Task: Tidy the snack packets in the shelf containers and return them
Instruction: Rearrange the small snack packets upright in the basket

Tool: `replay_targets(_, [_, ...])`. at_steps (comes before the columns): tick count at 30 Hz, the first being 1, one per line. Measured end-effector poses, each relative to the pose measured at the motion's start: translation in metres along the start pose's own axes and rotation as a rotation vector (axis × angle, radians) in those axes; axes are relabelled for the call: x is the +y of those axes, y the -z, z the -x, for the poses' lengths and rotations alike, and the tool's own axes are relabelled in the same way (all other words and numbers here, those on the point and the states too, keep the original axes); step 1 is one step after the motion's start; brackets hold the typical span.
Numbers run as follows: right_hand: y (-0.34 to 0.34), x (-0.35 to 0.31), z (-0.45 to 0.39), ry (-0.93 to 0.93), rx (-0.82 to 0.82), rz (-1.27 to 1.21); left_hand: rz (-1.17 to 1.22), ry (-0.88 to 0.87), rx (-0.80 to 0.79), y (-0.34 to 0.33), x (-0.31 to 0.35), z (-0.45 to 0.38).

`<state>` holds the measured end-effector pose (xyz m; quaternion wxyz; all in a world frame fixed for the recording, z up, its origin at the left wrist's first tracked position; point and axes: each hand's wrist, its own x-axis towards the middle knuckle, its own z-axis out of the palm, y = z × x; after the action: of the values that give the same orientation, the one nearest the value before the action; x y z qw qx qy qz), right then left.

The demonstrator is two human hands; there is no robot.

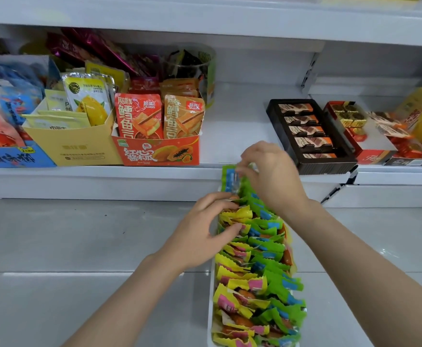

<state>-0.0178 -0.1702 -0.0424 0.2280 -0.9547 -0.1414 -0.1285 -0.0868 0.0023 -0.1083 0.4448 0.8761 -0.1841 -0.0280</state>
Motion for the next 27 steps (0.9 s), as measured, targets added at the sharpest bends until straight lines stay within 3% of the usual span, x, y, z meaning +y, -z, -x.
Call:
replay_targets(5, [0.08,-0.013,-0.005,-0.014,0.107,-0.254,0.091,0.092,-0.045,0.004,0.003,0.0])
replay_targets(10, [0.127,-0.019,0.007,-0.104,0.219,-0.648,0.55,0.264,0.056,0.012,0.028,0.007])
replay_targets(14, [0.123,-0.016,0.015,-0.254,0.199,-0.744,0.966,0.227,0.011,0.015,0.054,0.021])
replay_targets(18, [0.11,-0.005,0.023,-0.396,0.17,-0.781,1.19,0.342,0.071,0.01,0.068,0.037])
replay_targets(24, [0.094,0.003,0.033,-0.553,0.184,-0.906,1.119,0.475,0.366,0.008,0.063,0.042])
replay_targets(27, [0.087,0.005,0.034,-0.626,0.199,-0.957,1.094,0.484,0.402,0.007,0.062,0.042])
